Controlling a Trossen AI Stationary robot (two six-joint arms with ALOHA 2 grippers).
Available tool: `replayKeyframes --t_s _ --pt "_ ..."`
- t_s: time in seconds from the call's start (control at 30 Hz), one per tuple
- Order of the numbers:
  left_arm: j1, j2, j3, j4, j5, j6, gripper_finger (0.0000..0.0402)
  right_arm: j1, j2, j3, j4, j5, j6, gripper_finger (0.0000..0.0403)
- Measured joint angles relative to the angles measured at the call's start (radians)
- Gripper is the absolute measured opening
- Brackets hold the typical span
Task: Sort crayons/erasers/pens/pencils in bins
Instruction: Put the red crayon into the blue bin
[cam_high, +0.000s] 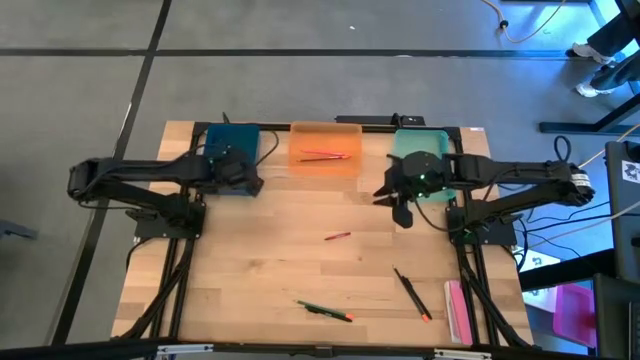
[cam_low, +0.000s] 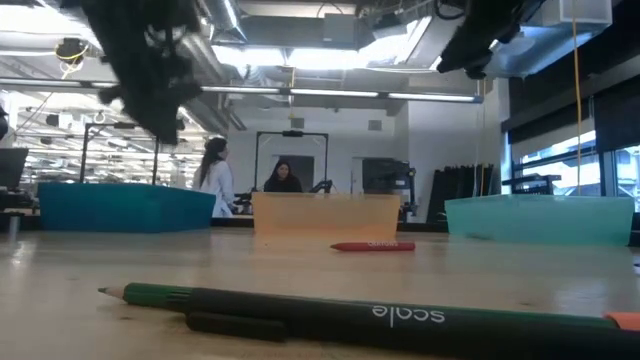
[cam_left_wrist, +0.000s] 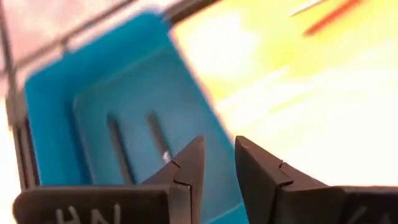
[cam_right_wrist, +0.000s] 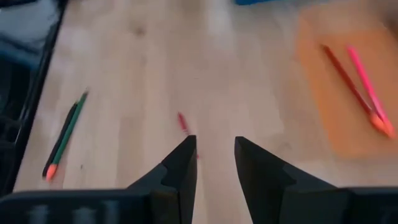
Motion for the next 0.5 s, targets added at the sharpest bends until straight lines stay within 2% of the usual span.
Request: replayKeyframes --t_s 0.23,0.37,0.5 --pt "-0.167 -0.002 0.099 0.108 -0.015 0.237 0.008 0.057 0.15 0.0 0.084 -0.007 -0.16 0.0113" --pt "-0.24 -0.002 0.101 0.219 -0.015 0.296 0.008 0.066 0.249 0.0 0.122 -0.007 -0.228 0.0113" --pt "-0.294 -0.002 0.101 0.263 -0.015 0.303 0.008 0.066 0.337 0.0 0.167 -0.027 -0.275 0.0113"
